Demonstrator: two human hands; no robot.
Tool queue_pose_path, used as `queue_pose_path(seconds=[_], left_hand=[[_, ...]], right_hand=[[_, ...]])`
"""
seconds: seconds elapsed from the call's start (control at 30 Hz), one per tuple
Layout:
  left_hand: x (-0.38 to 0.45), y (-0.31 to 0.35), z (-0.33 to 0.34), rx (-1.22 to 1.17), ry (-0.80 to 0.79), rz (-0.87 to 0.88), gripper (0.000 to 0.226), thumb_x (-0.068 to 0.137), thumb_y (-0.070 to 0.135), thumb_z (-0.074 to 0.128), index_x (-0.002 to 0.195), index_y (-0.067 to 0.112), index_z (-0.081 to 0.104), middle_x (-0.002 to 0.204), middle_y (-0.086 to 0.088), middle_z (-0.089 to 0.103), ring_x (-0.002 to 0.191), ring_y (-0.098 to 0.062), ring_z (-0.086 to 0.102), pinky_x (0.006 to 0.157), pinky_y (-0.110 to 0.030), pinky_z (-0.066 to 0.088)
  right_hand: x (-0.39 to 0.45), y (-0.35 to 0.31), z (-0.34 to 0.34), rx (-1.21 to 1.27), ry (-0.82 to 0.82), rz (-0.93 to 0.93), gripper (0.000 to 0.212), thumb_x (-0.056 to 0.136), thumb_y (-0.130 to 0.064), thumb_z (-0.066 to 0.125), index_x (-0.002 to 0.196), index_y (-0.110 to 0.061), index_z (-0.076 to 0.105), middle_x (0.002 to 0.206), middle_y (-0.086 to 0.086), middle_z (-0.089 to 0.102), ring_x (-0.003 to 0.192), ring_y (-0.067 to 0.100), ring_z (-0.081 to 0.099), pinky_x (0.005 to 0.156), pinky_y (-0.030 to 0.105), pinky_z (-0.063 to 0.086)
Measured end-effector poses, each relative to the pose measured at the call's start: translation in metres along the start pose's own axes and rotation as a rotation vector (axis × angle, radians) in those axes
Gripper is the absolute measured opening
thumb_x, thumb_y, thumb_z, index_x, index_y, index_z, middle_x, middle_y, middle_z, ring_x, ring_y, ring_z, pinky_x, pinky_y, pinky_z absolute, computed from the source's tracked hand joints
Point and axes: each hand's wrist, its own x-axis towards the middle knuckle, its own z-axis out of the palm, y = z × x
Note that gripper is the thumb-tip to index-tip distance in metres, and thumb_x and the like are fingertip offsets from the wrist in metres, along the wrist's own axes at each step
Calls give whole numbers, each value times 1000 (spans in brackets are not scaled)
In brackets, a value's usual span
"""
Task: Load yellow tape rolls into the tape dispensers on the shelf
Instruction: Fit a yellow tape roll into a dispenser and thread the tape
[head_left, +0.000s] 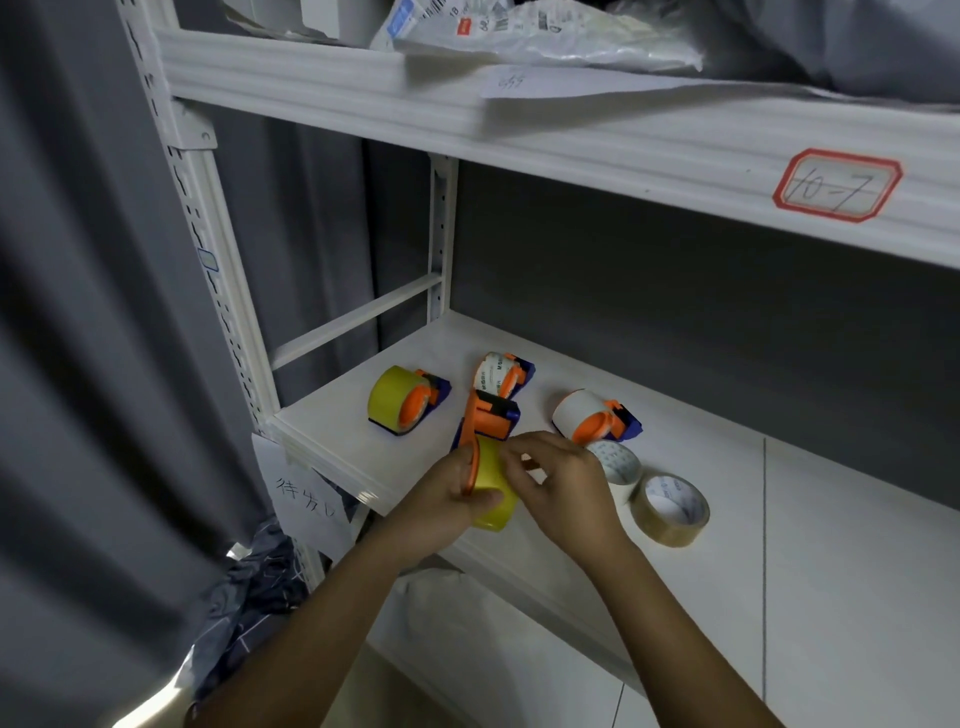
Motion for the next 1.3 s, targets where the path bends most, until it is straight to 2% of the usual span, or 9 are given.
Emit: queue_pose_path(seconds=[0.17,0.23,0.33,0.53,0.7,0.8,1.03,1.17,1.3], left_hand=[[5,-19,1,-92,-27,-11,40,90,-1,53,111,34,56,112,6,65,104,-6,62,87,-22,50],[8,-27,6,-143,-29,-48,39,89,-1,53,110,32,58,110,5,66,105,-10,62,89,-26,50],[16,-34,12,-175,-37,-92,35,88,-1,54,108,27,59,107,2,66,102,-12,62,90,-26,49],[22,-55,13,-142,-52,-185,35,89,0,54,121,14,57,118,-7,64,113,-20,58,100,-34,44],[24,-57,13,-148,-54,-190,36,90,1,54,115,26,56,112,6,64,102,-2,58,81,-14,46],[26,-58,13,-131,-65,-193,37,91,5,54,119,29,53,114,7,62,102,-2,56,81,-16,45],[27,-55,14,-104,-61,-226,34,92,11,54,101,44,54,103,24,60,96,11,55,80,-11,44],[23,-53,12,-110,-45,-237,33,92,12,55,94,45,54,91,30,59,77,22,57,55,-1,43],[25,-54,13,-105,-50,-225,37,92,8,55,96,44,55,97,26,61,91,9,57,72,-11,44]], right_hand=[[-9,6,5,-33,-149,-27,9,84,-8,67,88,-10,74,97,4,69,87,18,66,74,28,54],[-12,8,11,-117,-200,-30,9,85,-12,65,87,-10,74,97,6,69,86,22,65,71,30,53],[-12,18,19,-190,-314,6,22,94,-21,52,98,-10,70,110,6,65,99,21,61,81,30,49],[-10,30,30,-226,-505,113,28,98,-21,43,108,-8,65,113,8,62,98,20,59,83,28,42],[2,27,36,-321,-549,144,25,96,-17,42,98,-4,64,105,11,61,90,24,58,74,28,39],[2,28,41,-363,-555,148,27,96,-17,39,98,-5,63,106,9,59,90,23,58,72,27,37],[0,36,45,-313,-444,218,24,95,-18,43,93,-8,64,95,9,61,83,23,58,63,26,31],[2,40,35,-131,-456,241,24,94,-17,48,87,-5,68,83,12,67,75,24,60,66,33,43],[-1,36,33,-121,-533,209,21,92,-19,53,91,-7,71,92,10,69,82,22,61,73,37,46]])
